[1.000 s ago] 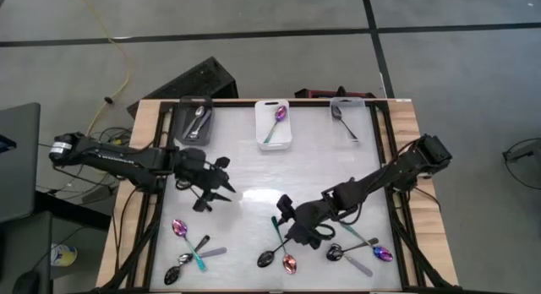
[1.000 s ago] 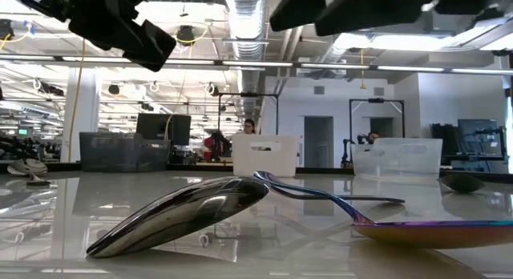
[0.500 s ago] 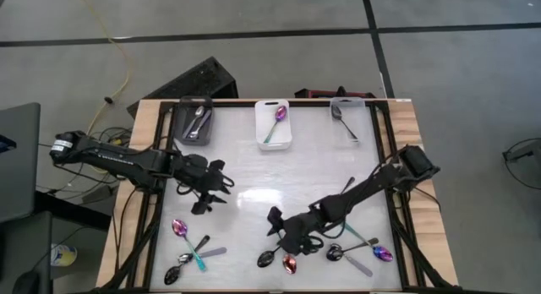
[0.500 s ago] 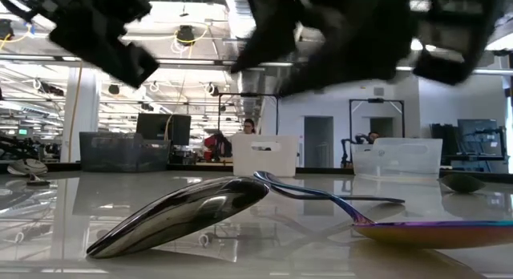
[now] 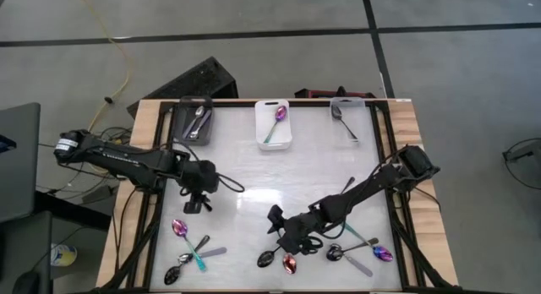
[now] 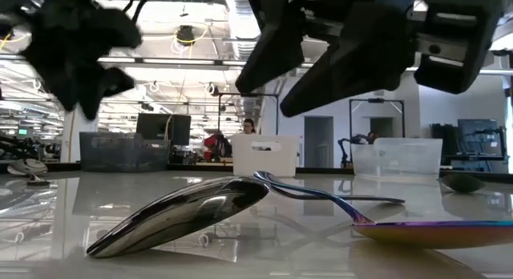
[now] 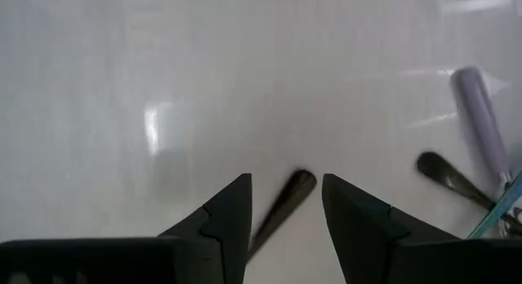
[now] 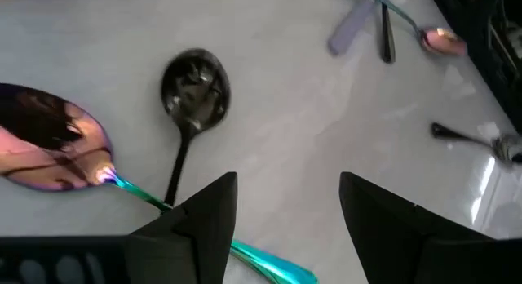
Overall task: Sort silverware by color (type)
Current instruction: Put the black spoon into the transparent bin
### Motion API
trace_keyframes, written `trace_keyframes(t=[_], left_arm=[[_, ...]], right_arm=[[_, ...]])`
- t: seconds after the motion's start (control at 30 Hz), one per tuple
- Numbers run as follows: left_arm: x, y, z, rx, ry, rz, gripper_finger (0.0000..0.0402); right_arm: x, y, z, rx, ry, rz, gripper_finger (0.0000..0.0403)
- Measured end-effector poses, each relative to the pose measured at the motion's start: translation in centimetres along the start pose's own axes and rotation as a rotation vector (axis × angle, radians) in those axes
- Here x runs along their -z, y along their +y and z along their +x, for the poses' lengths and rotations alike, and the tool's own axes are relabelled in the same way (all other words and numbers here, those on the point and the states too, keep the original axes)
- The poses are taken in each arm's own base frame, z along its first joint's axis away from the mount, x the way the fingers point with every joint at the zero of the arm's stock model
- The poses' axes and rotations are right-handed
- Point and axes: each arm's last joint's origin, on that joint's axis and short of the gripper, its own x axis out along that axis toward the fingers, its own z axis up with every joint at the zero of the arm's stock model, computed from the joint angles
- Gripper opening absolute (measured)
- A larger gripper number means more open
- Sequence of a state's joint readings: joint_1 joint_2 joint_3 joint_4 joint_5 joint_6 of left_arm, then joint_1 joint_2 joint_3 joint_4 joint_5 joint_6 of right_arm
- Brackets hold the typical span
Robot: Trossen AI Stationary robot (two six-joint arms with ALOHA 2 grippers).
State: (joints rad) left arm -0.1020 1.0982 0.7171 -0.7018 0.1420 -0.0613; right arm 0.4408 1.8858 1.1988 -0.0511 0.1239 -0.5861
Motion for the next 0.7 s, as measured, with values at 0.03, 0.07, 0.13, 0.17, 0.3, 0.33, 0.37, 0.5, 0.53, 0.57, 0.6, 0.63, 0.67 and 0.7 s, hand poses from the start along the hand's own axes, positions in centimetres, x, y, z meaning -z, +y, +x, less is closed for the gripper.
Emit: trace_keyframes(t=[0.03,0.07,0.13,0.17,0.3,0.33,0.37,0.5,0.53,0.57,0.6,0.63,0.67,0.7], left_arm=[[-0.8,-0.1,-0.3,-0.003,0.007,0.021,0.0134],[-1.4,-0.1,-0.6,-0.018,0.028,0.046,0.0134],[-2.1,0.0,-0.7,-0.072,0.138,0.082,0.0134],[-2.3,0.0,-0.6,-0.088,0.191,0.089,0.0134],[-3.5,0.1,0.5,-0.063,0.278,0.126,0.0134],[-3.5,0.1,1.1,-0.042,0.303,0.133,0.0134],[-3.5,0.1,1.6,-0.031,0.321,0.142,0.0134],[-3.5,0.4,3.2,-0.041,0.385,0.159,0.0134],[-3.5,0.4,3.6,-0.042,0.397,0.158,0.0134],[-3.5,0.5,3.9,-0.042,0.408,0.159,0.0134],[-3.5,0.5,4.1,-0.041,0.418,0.160,0.0134],[-3.5,0.6,4.3,-0.040,0.427,0.161,0.0134],[-3.5,0.6,4.6,-0.040,0.436,0.160,0.0134],[-3.4,0.6,4.7,-0.039,0.442,0.160,0.0134]], right_arm=[[0.1,0.0,0.0,0.003,0.015,0.012,0.0238],[0.2,0.1,0.0,0.006,0.030,0.021,0.0238],[0.3,0.2,0.0,0.013,0.051,0.037,0.0238],[0.3,0.3,0.0,0.006,0.059,0.040,0.0238],[-0.2,1.1,-0.2,-0.009,0.048,0.050,0.0238],[-0.3,1.3,-0.2,-0.011,0.042,0.056,0.0238],[-0.5,1.5,-0.2,-0.017,0.039,0.060,0.0238],[-1.3,2.1,-0.5,-0.076,0.007,0.097,0.0238],[-1.2,2.2,-0.6,-0.101,0.010,0.117,0.0238],[-1.1,2.3,-0.6,-0.122,0.023,0.142,0.0238],[-0.9,2.5,-0.6,-0.135,0.047,0.166,0.0238],[-0.6,2.6,-0.6,-0.147,0.078,0.189,0.0238],[-0.4,2.8,-0.7,-0.158,0.110,0.209,0.0238],[-0.1,3.0,-0.8,-0.168,0.144,0.235,0.0238]])
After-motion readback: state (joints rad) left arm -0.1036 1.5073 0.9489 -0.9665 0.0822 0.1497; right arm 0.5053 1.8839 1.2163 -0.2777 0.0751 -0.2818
